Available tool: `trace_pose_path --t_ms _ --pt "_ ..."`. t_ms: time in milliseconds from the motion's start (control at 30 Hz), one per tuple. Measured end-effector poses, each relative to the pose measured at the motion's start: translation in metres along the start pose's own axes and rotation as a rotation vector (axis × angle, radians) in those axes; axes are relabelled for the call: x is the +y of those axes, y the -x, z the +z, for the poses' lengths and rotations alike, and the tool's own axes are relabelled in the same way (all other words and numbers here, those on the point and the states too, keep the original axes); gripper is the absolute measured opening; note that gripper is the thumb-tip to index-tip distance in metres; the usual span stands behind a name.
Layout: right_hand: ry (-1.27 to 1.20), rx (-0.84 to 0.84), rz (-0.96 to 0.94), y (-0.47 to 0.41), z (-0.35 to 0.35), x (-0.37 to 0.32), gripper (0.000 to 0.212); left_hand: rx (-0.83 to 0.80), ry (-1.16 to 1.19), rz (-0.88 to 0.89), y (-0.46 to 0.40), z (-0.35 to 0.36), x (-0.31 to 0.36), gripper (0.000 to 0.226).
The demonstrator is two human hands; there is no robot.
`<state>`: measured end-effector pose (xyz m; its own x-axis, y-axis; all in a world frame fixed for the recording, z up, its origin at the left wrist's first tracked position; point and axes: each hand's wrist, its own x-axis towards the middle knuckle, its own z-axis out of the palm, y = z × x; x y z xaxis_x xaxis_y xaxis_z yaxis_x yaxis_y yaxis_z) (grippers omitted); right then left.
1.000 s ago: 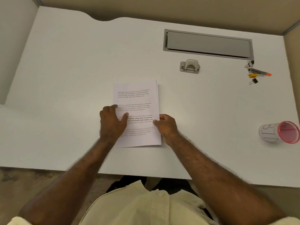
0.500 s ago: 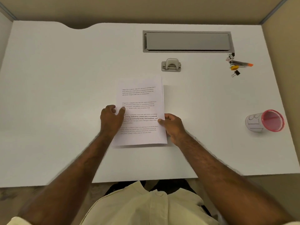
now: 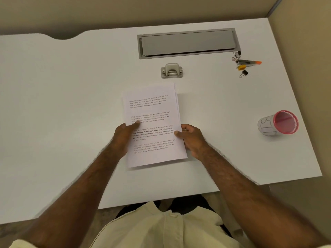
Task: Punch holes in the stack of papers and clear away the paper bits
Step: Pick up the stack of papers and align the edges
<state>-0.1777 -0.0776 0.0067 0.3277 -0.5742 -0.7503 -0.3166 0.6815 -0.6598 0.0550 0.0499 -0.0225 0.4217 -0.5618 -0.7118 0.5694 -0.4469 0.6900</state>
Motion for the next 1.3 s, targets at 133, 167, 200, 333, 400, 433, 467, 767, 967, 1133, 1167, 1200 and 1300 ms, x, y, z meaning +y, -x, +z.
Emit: trace_pose_path --t_ms 133,167,200,333,400,433,467,767,967,1133,1167,1200,1300 --pt "0.002 0.004 -0.004 0.0 -0.005 0.003 0.025 -0.044 0.008 0.005 -0.001 0.002 -0.001 0.033" --pt "0.0 0.005 -0.006 0.0 -0.005 0.004 0.024 -0.052 0.006 0.008 -0.001 0.002 -0.001 0.033" --pt "0.001 0.007 -0.007 0.0 -0.005 0.004 0.023 -0.058 0.002 0.012 -0.001 0.003 0.0 0.034" --pt "0.015 0.019 -0.01 0.003 -0.004 0.007 0.017 -0.05 -0.031 0.027 -0.001 0.002 0.001 0.032" --pt "0.011 0.022 -0.016 0.005 -0.003 0.008 0.017 -0.056 -0.043 0.037 -0.001 0.001 0.001 0.033" --pt "0.008 0.025 -0.018 0.007 -0.002 0.008 0.017 -0.057 -0.049 0.041 0.0 0.001 0.002 0.034" --pt "0.006 0.028 -0.021 0.008 -0.002 0.009 0.017 -0.054 -0.06 0.045 0.0 0.0 0.002 0.033" --pt "-0.028 0.065 -0.039 0.027 0.008 0.019 0.019 -0.06 -0.178 0.09 0.0 -0.006 0.002 0.027" --pt "-0.04 0.131 -0.07 0.034 0.017 0.028 0.03 -0.112 -0.209 0.111 0.0 -0.009 -0.001 0.026" --pt "0.01 0.191 -0.11 0.034 0.026 0.038 0.027 -0.125 -0.23 0.125 0.0 -0.007 -0.005 0.026" --pt "0.028 0.192 -0.117 0.034 0.028 0.04 0.025 -0.126 -0.234 0.126 0.0 -0.007 -0.006 0.025" --pt "0.044 0.189 -0.123 0.034 0.029 0.042 0.022 -0.131 -0.238 0.126 0.0 -0.006 -0.006 0.026" --pt "0.099 0.186 -0.138 0.036 0.032 0.043 0.014 -0.152 -0.237 0.106 0.0 -0.004 -0.008 0.03"
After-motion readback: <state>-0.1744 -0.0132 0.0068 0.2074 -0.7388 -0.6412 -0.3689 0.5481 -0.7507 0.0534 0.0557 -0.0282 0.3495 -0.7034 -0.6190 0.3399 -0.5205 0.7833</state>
